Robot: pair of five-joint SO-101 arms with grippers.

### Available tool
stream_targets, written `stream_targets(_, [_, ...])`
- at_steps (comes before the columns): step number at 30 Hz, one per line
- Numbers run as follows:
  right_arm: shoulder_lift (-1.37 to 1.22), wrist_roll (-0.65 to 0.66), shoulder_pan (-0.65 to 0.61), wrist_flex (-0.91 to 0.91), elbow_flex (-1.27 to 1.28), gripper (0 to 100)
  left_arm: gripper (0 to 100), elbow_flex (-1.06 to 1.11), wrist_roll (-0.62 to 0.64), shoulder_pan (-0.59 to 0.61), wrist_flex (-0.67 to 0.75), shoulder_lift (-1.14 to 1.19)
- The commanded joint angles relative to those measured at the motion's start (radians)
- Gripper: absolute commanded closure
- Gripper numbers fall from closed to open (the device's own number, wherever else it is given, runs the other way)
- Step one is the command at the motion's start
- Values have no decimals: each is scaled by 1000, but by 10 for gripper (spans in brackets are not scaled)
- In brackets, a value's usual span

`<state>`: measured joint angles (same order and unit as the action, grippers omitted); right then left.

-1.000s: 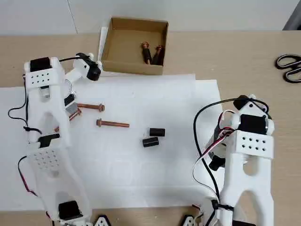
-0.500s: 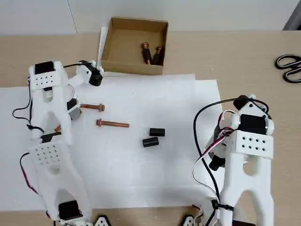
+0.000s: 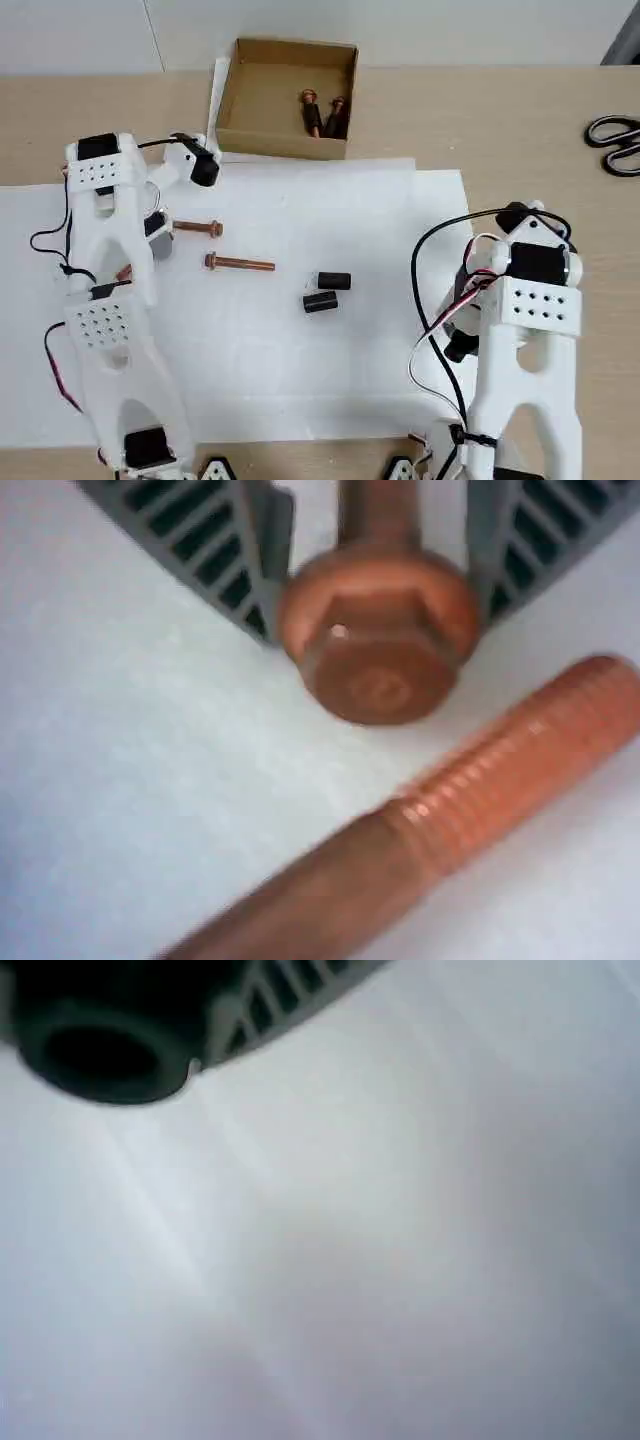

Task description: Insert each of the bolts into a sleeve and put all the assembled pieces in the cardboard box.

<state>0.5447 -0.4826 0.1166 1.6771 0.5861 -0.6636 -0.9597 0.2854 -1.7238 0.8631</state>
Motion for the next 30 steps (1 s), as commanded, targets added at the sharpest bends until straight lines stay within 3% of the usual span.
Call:
stream_targets(1, [27,3,12,-2,-3,997,916,-5,-5,-14,29,31])
stream_targets(4, [24,3,12,-7,-3,997,998,-7,-3,-32,14,26])
stream_targets(16, [30,9,10,-8,-8,997,995,-120,183,-89,-28,-144])
stream_targets(24, [30,17,4,-1,-40,997,995,39,241,-144,-28,-466])
stream_targets(30, [31,109,4,30,-130,997,995,222,384,-187,-28,-717])
